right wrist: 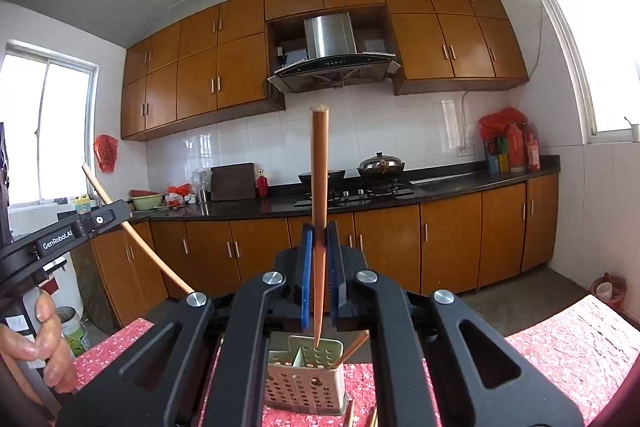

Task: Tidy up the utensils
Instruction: 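Lower both chopsticks upright into the utensil holder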

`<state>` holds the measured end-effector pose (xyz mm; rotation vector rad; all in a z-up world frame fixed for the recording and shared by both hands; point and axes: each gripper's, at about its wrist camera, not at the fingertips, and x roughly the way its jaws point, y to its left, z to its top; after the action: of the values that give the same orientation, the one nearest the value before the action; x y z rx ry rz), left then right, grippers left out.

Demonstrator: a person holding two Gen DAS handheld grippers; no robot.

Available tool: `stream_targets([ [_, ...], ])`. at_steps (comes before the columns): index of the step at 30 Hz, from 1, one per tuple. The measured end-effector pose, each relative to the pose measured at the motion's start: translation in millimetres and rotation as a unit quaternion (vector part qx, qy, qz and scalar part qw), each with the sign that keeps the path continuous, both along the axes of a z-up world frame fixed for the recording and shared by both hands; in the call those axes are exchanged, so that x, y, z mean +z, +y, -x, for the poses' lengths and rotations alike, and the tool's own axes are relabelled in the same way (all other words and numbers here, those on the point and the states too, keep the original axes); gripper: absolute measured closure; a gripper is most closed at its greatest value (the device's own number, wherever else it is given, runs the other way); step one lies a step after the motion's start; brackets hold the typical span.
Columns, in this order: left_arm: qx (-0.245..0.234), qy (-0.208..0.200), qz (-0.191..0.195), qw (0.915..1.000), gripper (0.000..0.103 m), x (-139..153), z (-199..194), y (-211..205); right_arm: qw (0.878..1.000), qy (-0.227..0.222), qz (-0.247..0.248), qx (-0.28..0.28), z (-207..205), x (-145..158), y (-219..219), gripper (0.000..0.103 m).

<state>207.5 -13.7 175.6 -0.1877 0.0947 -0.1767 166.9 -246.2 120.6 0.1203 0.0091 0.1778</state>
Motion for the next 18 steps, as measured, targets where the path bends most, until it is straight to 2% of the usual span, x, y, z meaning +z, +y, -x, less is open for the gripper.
stream_targets([
  [10,-0.011,0.039,-0.04,0.9984,0.096,-45.9,-51.2,-26.8,0.999,0.043,0.031,0.008,-41.2,-32.1,16.7,0.096],
  [18,-0.015,0.053,-0.058,0.9968,0.096,-62.7,-66.1,-35.8,0.996,0.068,0.049,0.016,-55.8,-43.2,24.5,0.095],
])
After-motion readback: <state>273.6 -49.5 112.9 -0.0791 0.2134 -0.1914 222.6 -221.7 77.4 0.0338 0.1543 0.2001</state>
